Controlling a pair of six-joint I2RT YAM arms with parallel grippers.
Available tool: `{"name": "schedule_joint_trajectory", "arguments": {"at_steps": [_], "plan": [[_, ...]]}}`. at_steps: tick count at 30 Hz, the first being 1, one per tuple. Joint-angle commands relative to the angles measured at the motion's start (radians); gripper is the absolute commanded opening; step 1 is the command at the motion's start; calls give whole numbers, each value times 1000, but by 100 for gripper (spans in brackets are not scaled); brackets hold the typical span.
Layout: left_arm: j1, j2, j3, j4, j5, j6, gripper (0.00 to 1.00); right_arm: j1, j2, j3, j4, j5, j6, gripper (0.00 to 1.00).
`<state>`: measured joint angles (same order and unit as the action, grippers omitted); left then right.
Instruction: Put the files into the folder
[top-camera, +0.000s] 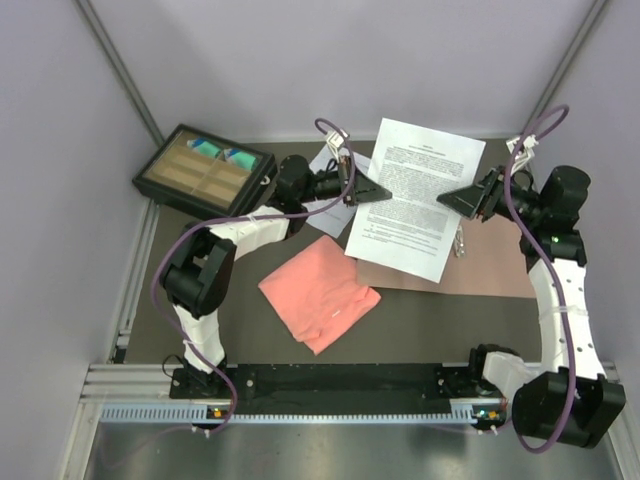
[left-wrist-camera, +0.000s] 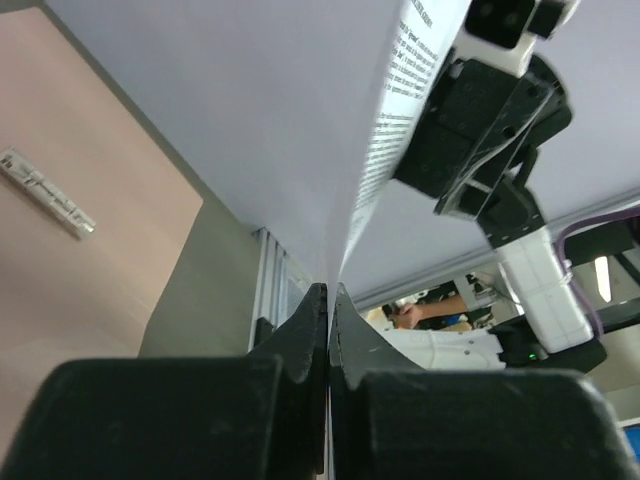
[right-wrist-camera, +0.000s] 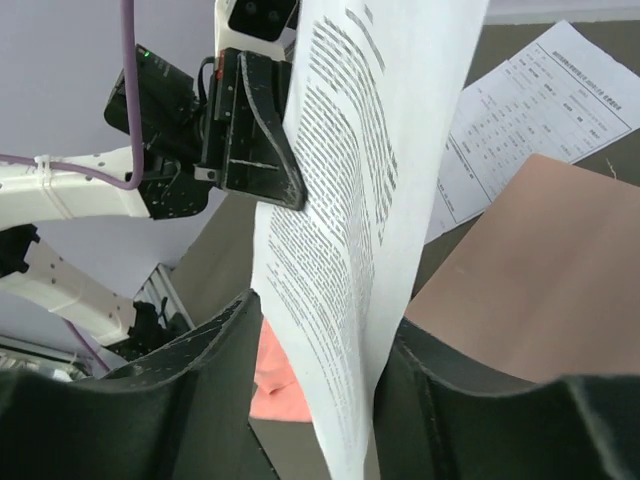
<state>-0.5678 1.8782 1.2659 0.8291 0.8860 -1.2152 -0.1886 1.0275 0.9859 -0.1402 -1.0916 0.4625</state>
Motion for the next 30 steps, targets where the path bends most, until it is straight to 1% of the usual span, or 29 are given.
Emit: {"name": "schedule_joint_trajectory", "arguments": {"at_steps": [1, 4, 6, 9, 11, 16, 19, 22, 25, 28, 29, 30], "plan": [[8, -42, 7, 256, -42, -196, 0, 12, -40, -50, 131, 16, 39, 47], [6, -27, 10, 320, -90, -274, 0, 18, -55, -88, 191, 25, 74, 49], [6, -10, 18, 404, -104, -346, 0, 21, -61, -104, 212, 32, 82, 50], [8, 16, 38, 456, -125, -391, 0, 23, -63, -112, 225, 33, 87, 50], [6, 18, 49, 450, -131, -383, 0, 28, -66, -119, 243, 35, 102, 50], [5, 2, 56, 360, -136, -293, 0, 40, -67, -138, 281, 41, 139, 47], [5, 12, 62, 344, -131, -280, 0, 41, -72, -150, 317, 39, 171, 46], [5, 24, 70, 321, -110, -265, 0, 43, -72, -141, 303, 47, 173, 43], [8, 35, 75, 299, -72, -254, 0, 41, -66, -128, 283, 52, 166, 40], [17, 33, 82, 231, -13, -192, 0, 41, -53, -99, 237, 45, 125, 31], [23, 35, 84, 175, 4, -172, 0, 41, -49, -77, 175, 47, 79, 22], [31, 33, 87, 127, 19, -124, 0, 43, -41, -64, 147, 45, 55, 17]]}}
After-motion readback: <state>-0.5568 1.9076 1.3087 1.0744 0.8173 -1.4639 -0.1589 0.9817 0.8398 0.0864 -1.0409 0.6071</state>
